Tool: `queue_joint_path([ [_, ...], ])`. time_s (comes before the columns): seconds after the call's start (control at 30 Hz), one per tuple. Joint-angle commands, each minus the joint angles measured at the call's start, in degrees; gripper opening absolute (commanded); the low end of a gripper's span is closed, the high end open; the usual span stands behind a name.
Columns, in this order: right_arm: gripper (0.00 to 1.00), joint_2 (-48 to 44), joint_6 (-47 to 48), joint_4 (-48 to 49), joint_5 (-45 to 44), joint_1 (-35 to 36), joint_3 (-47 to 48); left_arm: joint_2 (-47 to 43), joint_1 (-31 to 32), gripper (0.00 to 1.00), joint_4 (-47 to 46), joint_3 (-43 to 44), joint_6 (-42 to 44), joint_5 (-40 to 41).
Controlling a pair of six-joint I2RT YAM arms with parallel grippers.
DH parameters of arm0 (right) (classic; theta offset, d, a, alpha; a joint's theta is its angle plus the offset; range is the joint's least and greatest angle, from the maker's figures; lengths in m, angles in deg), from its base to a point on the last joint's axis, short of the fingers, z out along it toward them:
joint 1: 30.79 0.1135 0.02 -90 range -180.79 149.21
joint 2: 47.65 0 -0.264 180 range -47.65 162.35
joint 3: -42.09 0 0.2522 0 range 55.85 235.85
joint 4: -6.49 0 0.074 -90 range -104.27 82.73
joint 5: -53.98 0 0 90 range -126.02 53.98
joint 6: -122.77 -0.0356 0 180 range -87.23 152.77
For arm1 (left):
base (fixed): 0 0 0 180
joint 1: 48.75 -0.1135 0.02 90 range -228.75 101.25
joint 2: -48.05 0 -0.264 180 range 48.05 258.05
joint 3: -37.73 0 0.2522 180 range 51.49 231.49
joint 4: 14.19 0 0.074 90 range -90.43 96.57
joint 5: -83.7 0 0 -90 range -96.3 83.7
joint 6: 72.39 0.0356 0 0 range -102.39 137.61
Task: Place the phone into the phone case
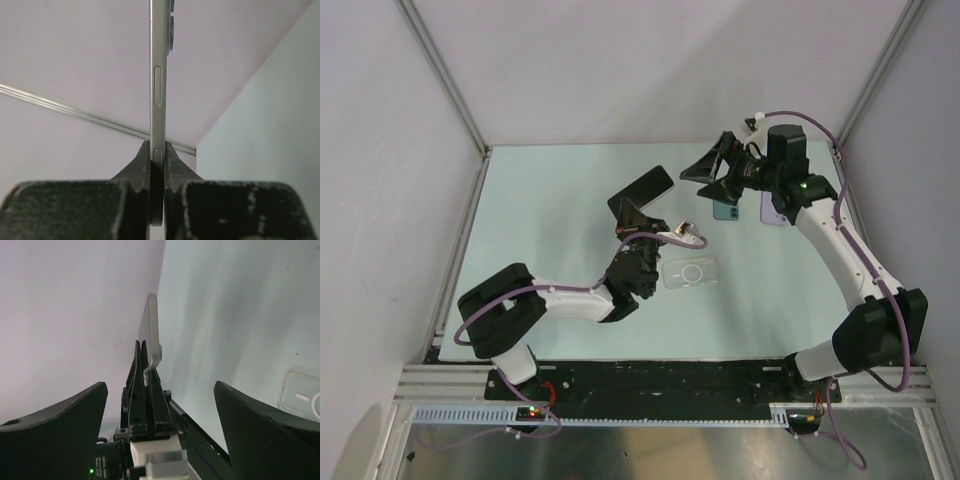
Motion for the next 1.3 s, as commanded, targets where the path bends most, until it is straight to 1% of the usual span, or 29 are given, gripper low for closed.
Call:
queue_joint_path([
  [0.0,0.92,4.6,1.9,1.9,4.8,0.5,4.4,-1.6,1.8,0.00,-19.4,-0.3,4.5,-2.9],
  [0.07,0.89,7.1,2.9,1.9,6.3,0.6,6.5,-1.6,2.8,0.00,-19.3,-0.7,4.6,-3.0],
  [0.13,0.84,8.9,3.2,2.7,8.4,0.6,8.1,-1.3,3.6,0.00,-19.3,-0.9,4.8,-3.0],
  [0.2,0.77,10.2,3.7,3.2,9.9,0.6,9.0,-1.1,4.1,0.00,-19.3,-1.0,4.9,-2.9],
  [0.23,0.71,10.6,4.2,2.9,10.4,0.6,9.3,-1.0,4.4,0.00,-19.4,-1.0,4.9,-2.8],
  [0.3,0.63,11.4,5.3,1.9,11.4,0.7,9.7,-1.0,4.8,0.00,-19.4,-1.1,4.8,-2.8],
  [0.37,0.58,11.8,6.1,1.3,12.4,0.9,9.5,-0.8,5.1,0.00,-19.4,-1.0,4.8,-2.9],
  [0.47,0.53,11.5,6.4,2.5,13.9,1.4,8.1,-0.3,5.2,0.00,-19.3,-1.0,4.7,-3.0],
  [0.7,0.47,11.6,8.8,1.8,15.9,3.4,7.9,0.4,5.4,0.00,-19.4,-1.1,4.4,-3.1],
  [0.93,0.32,12.5,9.3,1.2,16.8,4.2,7.5,-0.3,5.4,0.00,-19.5,-1.5,4.0,-2.9],
  [1.07,0.30,12.7,8.9,2.1,17.8,4.3,7.2,-0.6,5.4,0.00,-19.4,-1.8,3.9,-3.0],
  [1.1,0.28,12.8,8.7,2.3,18.2,4.4,7.2,-0.7,5.4,0.00,-19.4,-1.8,3.9,-2.9],
  [1.17,0.20,13.0,8.2,2.7,18.9,4.5,7.2,-0.7,5.4,0.00,-19.4,-1.7,4.0,-2.6],
  [1.2,0.15,13.1,7.8,2.8,19.1,4.5,7.2,-0.7,5.4,0.04,-19.3,-1.5,4.0,-2.2],
  [1.27,0.05,13.0,7.0,3.3,19.3,4.5,7.0,-0.9,5.4,0.23,-19.3,-1.3,4.1,-1.5],
])
